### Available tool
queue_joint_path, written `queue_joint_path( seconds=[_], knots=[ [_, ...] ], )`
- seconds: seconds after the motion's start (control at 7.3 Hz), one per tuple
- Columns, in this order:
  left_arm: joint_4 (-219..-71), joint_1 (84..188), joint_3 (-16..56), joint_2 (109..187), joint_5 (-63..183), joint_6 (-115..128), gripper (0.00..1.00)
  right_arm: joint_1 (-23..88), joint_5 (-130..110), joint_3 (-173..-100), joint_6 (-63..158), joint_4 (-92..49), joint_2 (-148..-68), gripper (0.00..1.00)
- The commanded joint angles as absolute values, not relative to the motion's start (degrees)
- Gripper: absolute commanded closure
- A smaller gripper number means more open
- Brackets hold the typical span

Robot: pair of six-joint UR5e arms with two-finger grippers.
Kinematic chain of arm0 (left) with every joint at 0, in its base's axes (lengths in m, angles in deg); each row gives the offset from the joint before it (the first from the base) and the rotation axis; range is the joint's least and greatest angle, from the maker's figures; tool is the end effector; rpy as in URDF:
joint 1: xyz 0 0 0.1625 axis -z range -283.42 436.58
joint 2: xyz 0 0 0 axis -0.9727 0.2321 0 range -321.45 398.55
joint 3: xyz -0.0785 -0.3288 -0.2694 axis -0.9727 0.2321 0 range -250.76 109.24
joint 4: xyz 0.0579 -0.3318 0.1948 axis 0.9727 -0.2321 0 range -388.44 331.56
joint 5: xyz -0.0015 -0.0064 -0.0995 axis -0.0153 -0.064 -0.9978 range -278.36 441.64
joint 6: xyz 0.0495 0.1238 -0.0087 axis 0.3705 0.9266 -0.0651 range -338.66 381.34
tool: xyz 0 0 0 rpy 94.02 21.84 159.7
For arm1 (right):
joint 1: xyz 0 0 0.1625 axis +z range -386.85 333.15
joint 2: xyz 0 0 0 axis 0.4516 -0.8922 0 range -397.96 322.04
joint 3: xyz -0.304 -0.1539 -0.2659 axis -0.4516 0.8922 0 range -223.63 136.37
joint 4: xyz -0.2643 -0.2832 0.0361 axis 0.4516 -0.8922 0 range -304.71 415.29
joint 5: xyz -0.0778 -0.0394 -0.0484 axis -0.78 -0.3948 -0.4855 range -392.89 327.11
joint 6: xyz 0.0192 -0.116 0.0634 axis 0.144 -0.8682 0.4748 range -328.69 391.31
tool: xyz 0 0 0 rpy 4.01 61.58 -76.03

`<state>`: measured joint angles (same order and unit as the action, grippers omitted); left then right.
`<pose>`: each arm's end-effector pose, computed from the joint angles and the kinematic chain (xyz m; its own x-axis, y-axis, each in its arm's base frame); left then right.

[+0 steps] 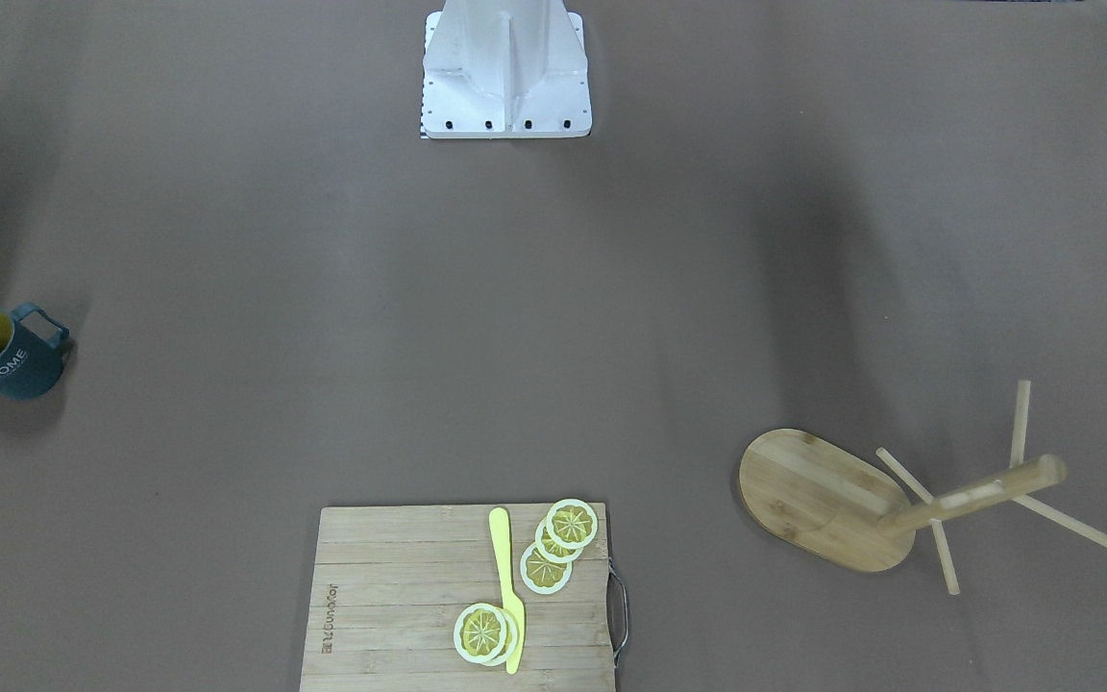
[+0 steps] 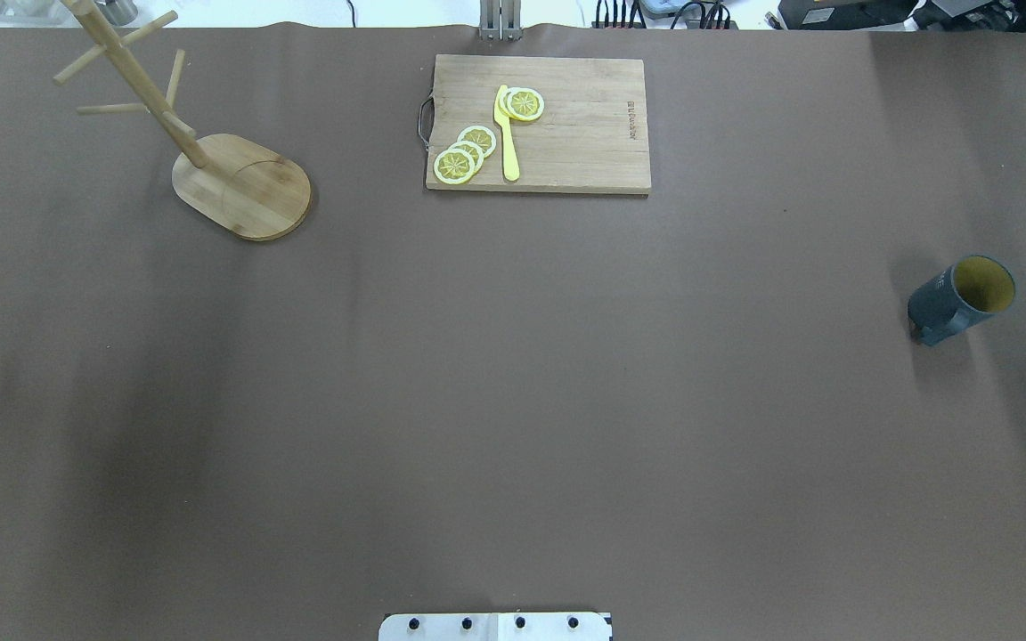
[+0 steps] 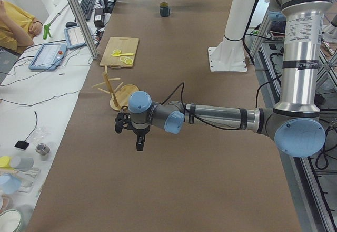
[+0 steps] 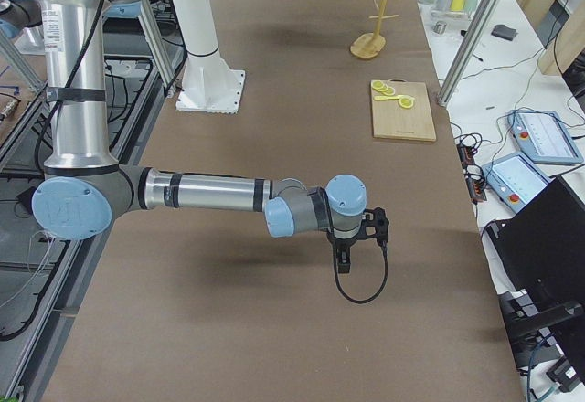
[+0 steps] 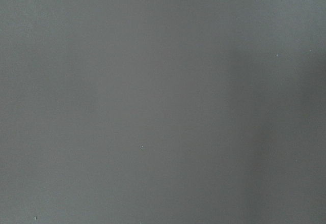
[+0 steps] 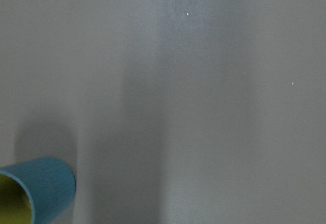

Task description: Hang cup on storage rack

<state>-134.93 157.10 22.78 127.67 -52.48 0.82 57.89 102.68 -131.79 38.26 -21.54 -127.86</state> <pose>0.0400 -0.4842 0.6357 0.6825 -0.0049 -0.7309 0.0893 0.9930 0.0767 -0.0065 -0.4839 0.6777 0.6899 -0.0857 0.7188 0.0065 0.9937 0.1122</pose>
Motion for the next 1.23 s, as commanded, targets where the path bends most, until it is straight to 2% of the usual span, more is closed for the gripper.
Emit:
queue_joint_path(
  seconds=[0.0, 0.27, 1.1],
  knots=[
    [-138.53, 157.00, 22.67, 127.32, -52.65, 0.60, 0.02, 59.36, 102.37, -133.96, 32.39, -26.95, -127.09, 0.00],
    [-140.06, 156.74, 21.00, 127.14, -52.57, 0.51, 0.02, 59.37, 102.37, -135.98, 32.72, -26.10, -128.66, 0.00],
    [-140.15, 156.65, 22.23, 126.79, -52.74, 0.51, 0.02, 58.33, 105.18, -138.99, 35.53, -26.00, -129.37, 0.00]
  ],
)
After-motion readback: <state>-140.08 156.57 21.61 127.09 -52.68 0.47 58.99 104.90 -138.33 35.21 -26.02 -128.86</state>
